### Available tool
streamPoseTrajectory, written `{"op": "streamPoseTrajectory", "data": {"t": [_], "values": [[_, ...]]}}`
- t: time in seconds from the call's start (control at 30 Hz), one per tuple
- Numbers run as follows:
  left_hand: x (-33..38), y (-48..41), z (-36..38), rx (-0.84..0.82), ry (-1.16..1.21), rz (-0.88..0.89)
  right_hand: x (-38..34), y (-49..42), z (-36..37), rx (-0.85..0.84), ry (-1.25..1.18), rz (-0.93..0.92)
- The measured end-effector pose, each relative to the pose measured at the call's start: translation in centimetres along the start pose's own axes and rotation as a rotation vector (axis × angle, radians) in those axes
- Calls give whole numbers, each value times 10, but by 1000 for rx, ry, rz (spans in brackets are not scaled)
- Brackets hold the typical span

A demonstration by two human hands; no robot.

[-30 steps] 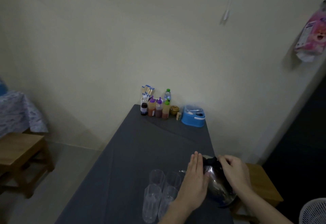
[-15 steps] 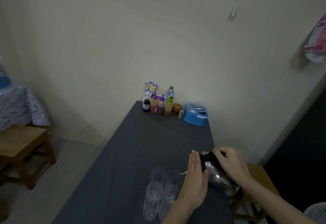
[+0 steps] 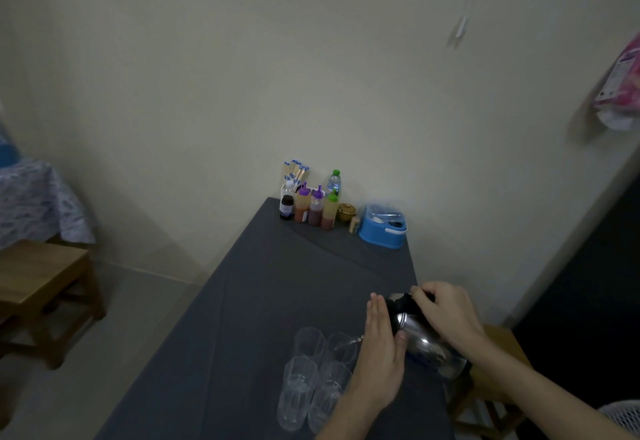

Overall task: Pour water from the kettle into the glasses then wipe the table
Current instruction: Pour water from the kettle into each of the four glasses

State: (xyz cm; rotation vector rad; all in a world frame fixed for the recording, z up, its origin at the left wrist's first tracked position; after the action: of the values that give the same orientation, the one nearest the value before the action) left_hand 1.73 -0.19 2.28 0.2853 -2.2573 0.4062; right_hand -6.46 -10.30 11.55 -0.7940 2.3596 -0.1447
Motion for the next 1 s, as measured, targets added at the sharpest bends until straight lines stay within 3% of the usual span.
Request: {"op": "streamPoseTrajectory", "data": {"t": [1.0], "values": [[-4,1,-3,56,56,-13,-10,-11,6,-22,36,-99]]}}
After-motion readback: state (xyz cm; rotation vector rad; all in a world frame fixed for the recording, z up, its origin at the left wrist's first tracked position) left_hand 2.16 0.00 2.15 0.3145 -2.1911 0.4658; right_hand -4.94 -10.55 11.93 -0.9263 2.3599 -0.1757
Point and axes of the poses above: each hand's wrist, its own y-axis away from the middle knuckle, its own z-axis out of the palm, x = y × z, the point moved 1 cm from there along -y, towards the middle knuckle, and after that the axes turned 15 degrees about -y, right-handed, at the moved point
